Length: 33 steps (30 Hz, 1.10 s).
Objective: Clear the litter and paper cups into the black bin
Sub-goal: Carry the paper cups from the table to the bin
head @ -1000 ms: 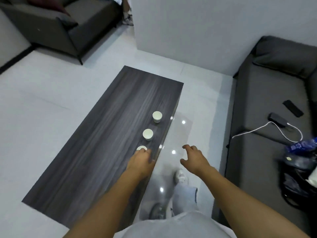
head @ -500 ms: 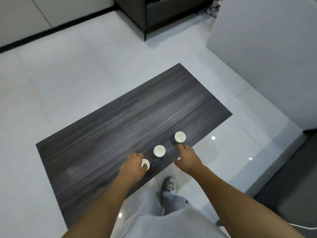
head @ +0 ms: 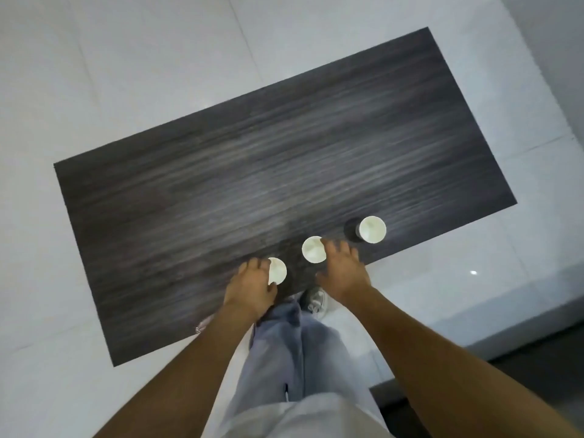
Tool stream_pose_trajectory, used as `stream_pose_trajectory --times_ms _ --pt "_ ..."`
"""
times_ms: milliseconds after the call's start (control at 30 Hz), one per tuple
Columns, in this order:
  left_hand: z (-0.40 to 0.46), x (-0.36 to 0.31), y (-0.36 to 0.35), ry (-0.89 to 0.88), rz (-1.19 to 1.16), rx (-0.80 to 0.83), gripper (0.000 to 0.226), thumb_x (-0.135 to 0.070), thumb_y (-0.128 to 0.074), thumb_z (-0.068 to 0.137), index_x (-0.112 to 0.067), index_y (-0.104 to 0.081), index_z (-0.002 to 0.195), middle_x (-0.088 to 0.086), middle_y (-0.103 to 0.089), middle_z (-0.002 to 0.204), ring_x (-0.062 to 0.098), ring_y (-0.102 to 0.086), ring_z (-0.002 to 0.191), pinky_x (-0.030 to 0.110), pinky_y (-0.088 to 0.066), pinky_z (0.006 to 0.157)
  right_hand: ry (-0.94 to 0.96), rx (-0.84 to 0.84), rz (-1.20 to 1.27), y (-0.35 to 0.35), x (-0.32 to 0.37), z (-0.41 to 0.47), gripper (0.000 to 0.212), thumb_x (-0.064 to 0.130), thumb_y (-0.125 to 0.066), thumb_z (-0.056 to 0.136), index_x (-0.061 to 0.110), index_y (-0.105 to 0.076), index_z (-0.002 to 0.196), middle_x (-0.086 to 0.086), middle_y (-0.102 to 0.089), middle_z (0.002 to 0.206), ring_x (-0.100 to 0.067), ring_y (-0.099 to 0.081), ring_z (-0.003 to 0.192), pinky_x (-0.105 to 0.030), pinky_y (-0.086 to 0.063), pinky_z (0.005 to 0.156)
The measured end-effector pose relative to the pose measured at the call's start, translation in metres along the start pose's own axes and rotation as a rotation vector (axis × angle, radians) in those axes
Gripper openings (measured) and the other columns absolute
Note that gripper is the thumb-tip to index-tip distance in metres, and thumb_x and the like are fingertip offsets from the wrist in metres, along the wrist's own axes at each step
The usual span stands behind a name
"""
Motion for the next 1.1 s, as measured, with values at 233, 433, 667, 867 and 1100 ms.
stream_pose_trajectory --times_ms 233,433,667,867,1100 --pt "0.066 0.003 -0.064 -0.112 0.107 0.013 0.072 -0.046 -0.051 0.093 -0.025 -0.014 0.151 0.009 -0.001 0.160 0.029 0.002 0.147 0.045 -0.005 0.118 0.036 0.005 -0.080 -0.053 0.000 0.086 0.088 0.034 -0.071 0.084 0.028 -0.014 0.151 -0.008 -0.009 0.159 -0.038 -0.016 0.142 -0.052 -0.029 0.111" --pt "0.086 0.012 -0.108 -0.158 0.184 0.026 0.065 -0.028 -0.051 0.095 -0.022 -0.017 0.150 0.012 -0.004 0.159 0.031 -0.001 0.146 0.045 -0.005 0.119 0.079 0.054 -0.148 -0.090 -0.005 0.115 0.079 0.021 -0.071 0.084 0.024 -0.023 0.147 -0.007 -0.011 0.158 -0.036 -0.016 0.142 -0.051 -0.032 0.111" --pt "0.070 0.021 -0.098 -0.113 0.115 -0.030 0.062 -0.016 -0.051 0.093 -0.018 -0.023 0.148 0.013 -0.013 0.157 0.032 -0.009 0.145 0.042 -0.017 0.117 0.111 0.062 -0.130 -0.081 -0.006 0.095 0.067 0.015 -0.070 0.084 0.020 -0.033 0.141 -0.005 -0.024 0.152 -0.032 -0.024 0.138 -0.048 -0.043 0.104" --pt "0.010 0.017 -0.049 0.024 -0.005 -0.106 0.059 -0.022 -0.056 0.091 -0.021 -0.030 0.143 0.009 -0.018 0.155 0.027 -0.014 0.144 0.040 -0.026 0.113 0.218 0.087 -0.181 -0.039 0.021 0.040 0.068 0.011 -0.068 0.085 0.020 -0.033 0.143 -0.005 -0.027 0.150 -0.029 -0.026 0.136 -0.046 -0.043 0.104" --pt "-0.095 0.022 -0.005 0.201 -0.165 -0.210 0.065 -0.027 -0.062 0.088 -0.024 -0.030 0.144 0.004 -0.021 0.153 0.025 -0.020 0.141 0.040 -0.034 0.110 0.367 0.093 -0.275 0.004 0.073 -0.037 0.067 0.016 -0.069 0.084 0.019 -0.034 0.141 -0.006 -0.031 0.145 -0.029 -0.031 0.131 -0.045 -0.045 0.101"
Point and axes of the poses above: each hand's wrist, its own z-axis towards the middle knuckle, its own y-axis out of the back of the hand, x = y × z, the point moved 2 cm from there along z, towards the middle knuckle
